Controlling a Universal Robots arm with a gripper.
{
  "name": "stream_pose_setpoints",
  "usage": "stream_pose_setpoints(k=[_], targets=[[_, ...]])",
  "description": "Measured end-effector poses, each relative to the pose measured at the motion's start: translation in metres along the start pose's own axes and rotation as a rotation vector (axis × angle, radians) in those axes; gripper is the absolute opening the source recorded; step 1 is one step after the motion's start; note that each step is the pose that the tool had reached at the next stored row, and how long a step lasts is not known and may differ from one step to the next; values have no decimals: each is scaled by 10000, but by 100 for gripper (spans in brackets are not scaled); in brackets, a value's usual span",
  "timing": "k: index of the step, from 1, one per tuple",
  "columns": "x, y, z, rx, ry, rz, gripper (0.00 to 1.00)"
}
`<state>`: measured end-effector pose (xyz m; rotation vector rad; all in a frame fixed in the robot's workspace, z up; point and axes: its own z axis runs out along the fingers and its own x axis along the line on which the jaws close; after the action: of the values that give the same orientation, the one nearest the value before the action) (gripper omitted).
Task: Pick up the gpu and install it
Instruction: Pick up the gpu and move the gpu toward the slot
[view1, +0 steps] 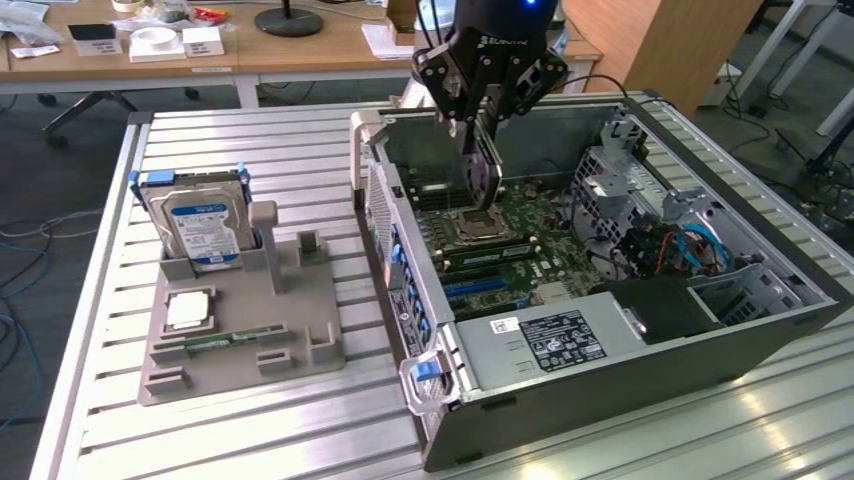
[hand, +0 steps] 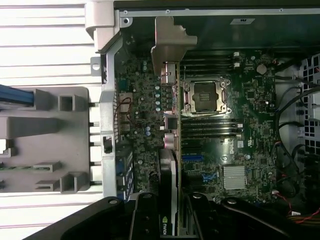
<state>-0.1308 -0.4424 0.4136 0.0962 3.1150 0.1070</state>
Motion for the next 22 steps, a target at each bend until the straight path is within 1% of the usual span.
stream_pose_setpoints(k=[22], targets=[[-293, 18, 8, 0, 0, 0, 27]])
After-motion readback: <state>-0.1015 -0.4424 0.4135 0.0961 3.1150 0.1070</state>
